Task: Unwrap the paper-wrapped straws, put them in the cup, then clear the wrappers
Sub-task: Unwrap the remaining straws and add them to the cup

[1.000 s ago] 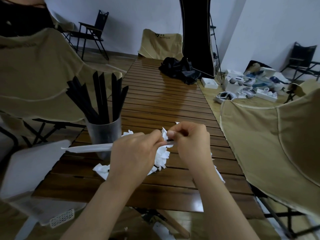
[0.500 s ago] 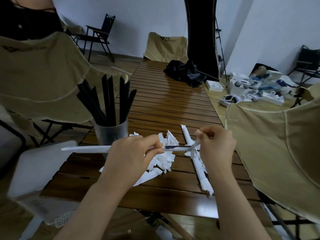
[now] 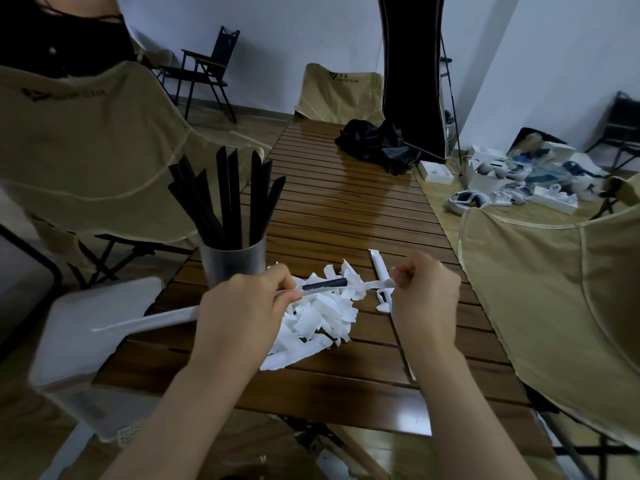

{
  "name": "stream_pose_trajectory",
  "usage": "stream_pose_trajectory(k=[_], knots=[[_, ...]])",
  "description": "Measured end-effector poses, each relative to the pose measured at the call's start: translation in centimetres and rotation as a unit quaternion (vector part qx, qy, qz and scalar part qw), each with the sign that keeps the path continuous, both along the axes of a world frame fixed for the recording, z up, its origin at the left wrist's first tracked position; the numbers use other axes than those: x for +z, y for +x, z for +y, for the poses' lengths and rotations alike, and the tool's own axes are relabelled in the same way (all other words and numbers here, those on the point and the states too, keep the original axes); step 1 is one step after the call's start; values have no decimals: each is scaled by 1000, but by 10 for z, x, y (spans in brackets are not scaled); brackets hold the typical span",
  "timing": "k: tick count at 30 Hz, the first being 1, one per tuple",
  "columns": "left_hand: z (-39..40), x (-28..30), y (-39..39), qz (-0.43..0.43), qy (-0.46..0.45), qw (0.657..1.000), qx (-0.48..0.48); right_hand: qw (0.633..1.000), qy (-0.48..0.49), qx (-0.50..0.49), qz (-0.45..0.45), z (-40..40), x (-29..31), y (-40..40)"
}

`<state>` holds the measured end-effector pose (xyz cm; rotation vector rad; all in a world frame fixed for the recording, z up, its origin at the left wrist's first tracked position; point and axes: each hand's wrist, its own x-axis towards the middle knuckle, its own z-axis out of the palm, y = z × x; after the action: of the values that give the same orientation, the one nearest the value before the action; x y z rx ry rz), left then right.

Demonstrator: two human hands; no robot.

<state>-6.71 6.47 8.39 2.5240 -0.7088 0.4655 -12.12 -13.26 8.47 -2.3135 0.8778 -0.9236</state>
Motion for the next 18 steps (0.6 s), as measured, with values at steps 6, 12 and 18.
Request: stream_pose_trajectory(k=[6,12,18], knots=[[10,4,2,2,21,996,91,998,-34,-36,-35,-18,-12,-4],[15,3,8,33,24,998,41,976,86,143,144,-2,-21,6],[14,-2,11,76,43,996,-21,941,56,291,162,24,-12,8]])
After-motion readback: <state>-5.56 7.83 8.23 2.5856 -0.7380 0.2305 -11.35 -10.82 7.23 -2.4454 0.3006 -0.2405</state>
